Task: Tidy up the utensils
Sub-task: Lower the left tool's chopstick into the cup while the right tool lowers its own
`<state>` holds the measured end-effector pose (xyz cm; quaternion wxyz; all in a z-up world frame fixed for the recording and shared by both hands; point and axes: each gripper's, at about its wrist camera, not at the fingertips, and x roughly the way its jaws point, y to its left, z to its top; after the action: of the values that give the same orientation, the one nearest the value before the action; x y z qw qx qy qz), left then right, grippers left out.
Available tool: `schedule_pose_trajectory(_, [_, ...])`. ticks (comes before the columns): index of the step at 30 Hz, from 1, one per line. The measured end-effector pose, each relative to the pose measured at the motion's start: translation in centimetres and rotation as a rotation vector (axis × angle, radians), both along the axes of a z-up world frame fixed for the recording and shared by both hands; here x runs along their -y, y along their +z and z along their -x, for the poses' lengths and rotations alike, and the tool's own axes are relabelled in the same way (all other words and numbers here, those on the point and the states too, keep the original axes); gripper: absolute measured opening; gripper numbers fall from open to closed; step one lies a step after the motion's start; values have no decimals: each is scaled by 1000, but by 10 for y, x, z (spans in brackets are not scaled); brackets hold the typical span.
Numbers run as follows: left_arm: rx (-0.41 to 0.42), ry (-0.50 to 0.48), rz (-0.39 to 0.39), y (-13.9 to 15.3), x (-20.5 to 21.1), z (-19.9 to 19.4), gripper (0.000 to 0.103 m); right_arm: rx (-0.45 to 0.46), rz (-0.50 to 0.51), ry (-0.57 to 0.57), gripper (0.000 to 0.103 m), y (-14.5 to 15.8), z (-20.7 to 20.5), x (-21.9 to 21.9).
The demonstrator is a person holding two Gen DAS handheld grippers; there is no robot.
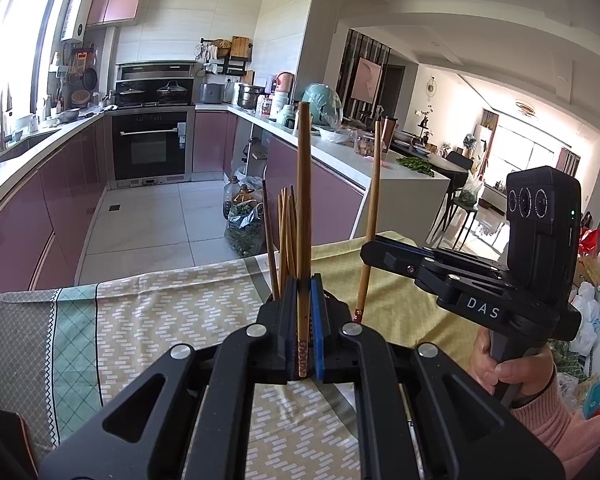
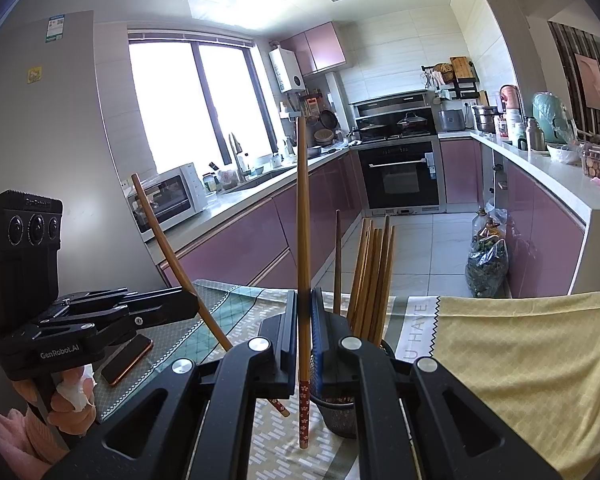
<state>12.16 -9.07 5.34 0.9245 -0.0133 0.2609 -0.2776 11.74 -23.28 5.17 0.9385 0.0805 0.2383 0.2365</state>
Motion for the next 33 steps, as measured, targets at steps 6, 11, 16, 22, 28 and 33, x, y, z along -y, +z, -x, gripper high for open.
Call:
schedule_pose_trajectory(6, [4,-1,5,2,0,-2,7,1,-6,2,6,2,-2,0])
schedule_pose_trajectory(11, [10,-5,10,6,0,-2,7,9,-4,1,6,6,-5,-1])
schedule_pose_trajectory(16, [18,-6,14,9,1,-3,7,13,-4,-3,6,7,-7,-1])
schedule_pose_trajectory(22, [17,-6,14,10,1,-5,7,13,-5,-5,6,7,-9,-2])
schedule_pose_trajectory(28, [23,-6,12,13,1,-6,7,15,-10,-13,6,9,-11,-1])
schedule_pose_trajectory(33, [30,-6,10,16,1,-7,7,22,-3,-16,6,12,-15,-3])
